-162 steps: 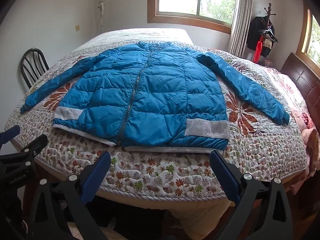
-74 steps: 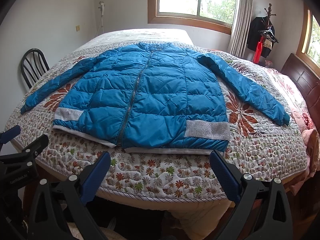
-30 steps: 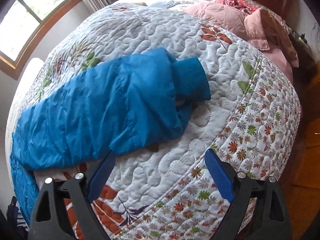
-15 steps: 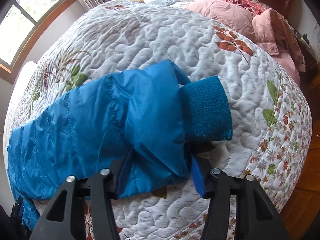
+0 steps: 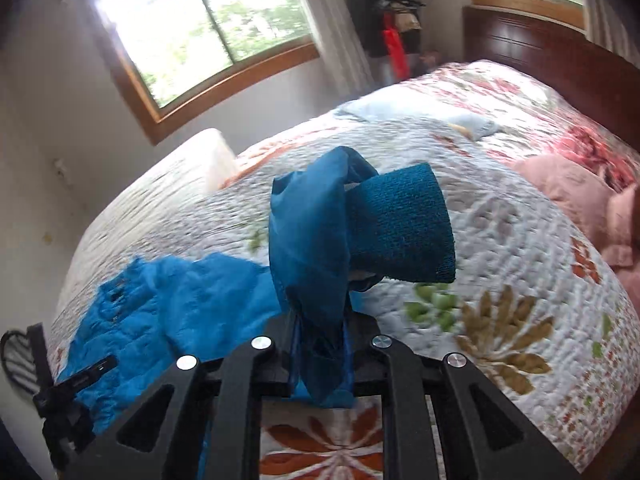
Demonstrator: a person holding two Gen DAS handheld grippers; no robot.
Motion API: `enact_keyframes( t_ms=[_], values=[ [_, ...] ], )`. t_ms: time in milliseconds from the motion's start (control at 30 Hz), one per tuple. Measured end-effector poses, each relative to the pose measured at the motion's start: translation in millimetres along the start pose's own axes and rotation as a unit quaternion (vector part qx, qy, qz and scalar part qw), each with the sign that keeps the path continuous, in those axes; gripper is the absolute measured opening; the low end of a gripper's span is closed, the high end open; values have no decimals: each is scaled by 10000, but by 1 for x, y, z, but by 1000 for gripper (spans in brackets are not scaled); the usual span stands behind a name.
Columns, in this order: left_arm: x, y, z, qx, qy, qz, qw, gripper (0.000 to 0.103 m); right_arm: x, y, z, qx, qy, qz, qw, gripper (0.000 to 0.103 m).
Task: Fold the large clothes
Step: 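Carry the sleeve across the jacket front and lay it down with the right gripper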
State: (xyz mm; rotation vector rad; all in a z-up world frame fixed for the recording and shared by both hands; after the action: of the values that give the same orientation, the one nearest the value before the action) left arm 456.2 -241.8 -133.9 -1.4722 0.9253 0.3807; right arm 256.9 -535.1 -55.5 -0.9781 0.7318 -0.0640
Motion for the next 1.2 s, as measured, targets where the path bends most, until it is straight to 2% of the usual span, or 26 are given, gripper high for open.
enact_keyframes(
  t_ms=[100,200,367,467,600,667,767,833,967,1033,1200],
  values=[
    [-7,-4,6,26,-9,-73,10000,90,13,18,73,-513,-489,188,9973,16],
    [-12,-7,11,38,14,-110,9999,90,27,47,122,-906,-853,458,9912,16],
    [-16,-10,23,11,57,-142,9999,90,53,90,178,-1608,-1017,734,9790,16],
    [-18,-10,28,-46,114,-150,9998,90,66,115,189,-1829,-1140,1005,9713,19],
    [-20,-9,29,-123,254,-108,9995,90,70,140,201,-1985,-1323,1259,9629,32],
    [-23,-10,28,-154,348,-127,9992,90,57,146,213,-2049,-1681,1273,9558,37],
    [-27,-10,26,-300,551,-94,9980,90,27,157,230,-2035,-2462,1389,9374,37],
    [-28,-8,26,-407,641,-63,9971,90,13,162,232,-2078,-2640,1399,9314,37],
    [-27,-2,21,-502,760,81,9958,90,-2,155,210,-2155,-2365,1243,9393,37],
    [-23,2,12,-454,795,194,9956,90,-4,146,194,-1986,-2181,1190,9481,37],
    [-7,11,-20,-359,1088,484,9922,90,1,119,142,-1812,-1387,949,9690,37]
  ],
)
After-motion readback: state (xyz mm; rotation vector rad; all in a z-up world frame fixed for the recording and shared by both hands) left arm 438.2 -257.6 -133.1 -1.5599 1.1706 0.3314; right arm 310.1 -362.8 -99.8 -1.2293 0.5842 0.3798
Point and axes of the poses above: each gripper's, at about its wrist camera, not at the fingertips, and x roughly the way its jaws point, z to its left, y to its underside, the point moved 10 cm from there along x, roughly the way its jaws point, and after that the axes turned 14 degrees about -z, right-handed, at the moved point
